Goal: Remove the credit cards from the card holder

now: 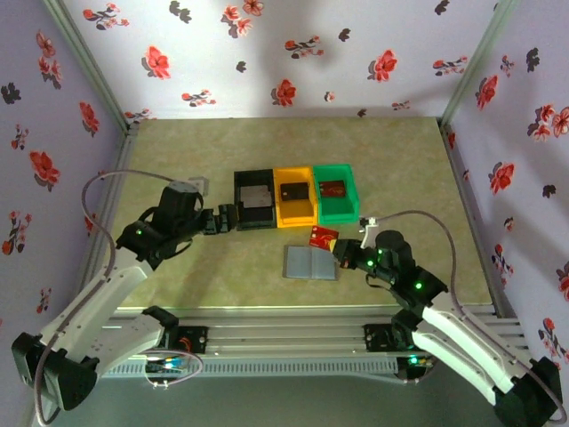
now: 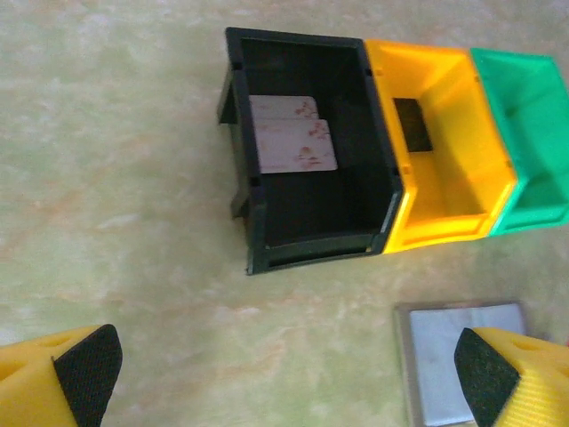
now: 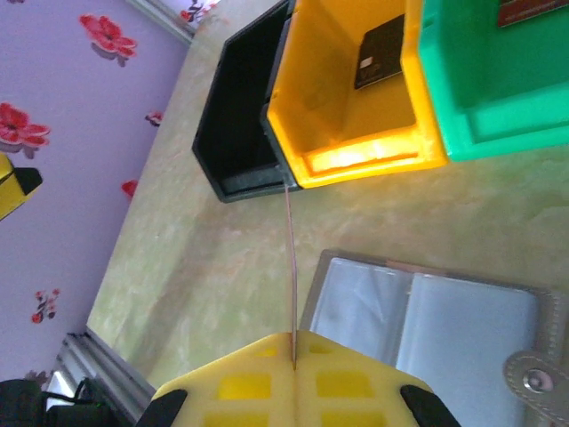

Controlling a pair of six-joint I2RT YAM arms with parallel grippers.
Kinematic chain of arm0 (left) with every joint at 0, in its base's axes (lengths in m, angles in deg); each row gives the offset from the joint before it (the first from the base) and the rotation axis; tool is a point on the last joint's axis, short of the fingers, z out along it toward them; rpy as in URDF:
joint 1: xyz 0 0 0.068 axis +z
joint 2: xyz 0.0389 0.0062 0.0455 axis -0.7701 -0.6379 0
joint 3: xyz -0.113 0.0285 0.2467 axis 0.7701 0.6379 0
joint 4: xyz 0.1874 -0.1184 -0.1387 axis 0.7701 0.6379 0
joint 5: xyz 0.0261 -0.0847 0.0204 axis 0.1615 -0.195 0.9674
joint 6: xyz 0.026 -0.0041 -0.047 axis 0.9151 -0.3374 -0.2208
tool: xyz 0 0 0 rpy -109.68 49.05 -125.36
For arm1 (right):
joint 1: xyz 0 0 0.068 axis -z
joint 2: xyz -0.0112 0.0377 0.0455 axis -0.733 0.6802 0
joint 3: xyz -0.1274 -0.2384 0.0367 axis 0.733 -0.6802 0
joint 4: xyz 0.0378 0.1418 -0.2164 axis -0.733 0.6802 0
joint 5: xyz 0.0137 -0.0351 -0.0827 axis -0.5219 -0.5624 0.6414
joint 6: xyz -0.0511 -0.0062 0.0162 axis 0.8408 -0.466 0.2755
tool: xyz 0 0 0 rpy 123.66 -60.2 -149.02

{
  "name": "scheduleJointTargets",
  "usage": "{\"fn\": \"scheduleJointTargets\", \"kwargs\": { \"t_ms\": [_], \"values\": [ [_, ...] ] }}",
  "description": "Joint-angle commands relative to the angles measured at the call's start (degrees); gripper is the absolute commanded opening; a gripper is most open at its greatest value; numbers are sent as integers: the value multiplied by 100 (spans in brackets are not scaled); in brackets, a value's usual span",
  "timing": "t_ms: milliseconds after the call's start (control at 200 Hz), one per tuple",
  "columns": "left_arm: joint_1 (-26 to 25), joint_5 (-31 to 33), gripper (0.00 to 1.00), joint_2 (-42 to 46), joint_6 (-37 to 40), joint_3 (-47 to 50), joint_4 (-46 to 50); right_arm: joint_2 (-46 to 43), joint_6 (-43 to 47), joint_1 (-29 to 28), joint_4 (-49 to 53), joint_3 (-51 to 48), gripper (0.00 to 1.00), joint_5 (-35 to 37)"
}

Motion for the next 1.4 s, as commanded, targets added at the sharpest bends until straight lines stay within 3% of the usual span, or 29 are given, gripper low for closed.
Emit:
{"fn": "scheduleJointTargets", "kwargs": {
  "t_ms": [0,190,635,1050,1395],
  "values": [
    [38,335,100,258,310,304,-204,60,265,136,705,356,0,232],
    [39,394,100,664,-17,932,-701,190,516,333,1360,758,0,436],
    [40,494,100,626,147,955,-600,1250,1425,1261,2478,2158,0,350],
    [40,601,100,598,241,1004,-561,3097,1658,1757,1881,3000,0,-491],
    [40,722,100,514,357,1008,-532,4715,1897,1867,1716,3994,0,-609]
  ]
}}
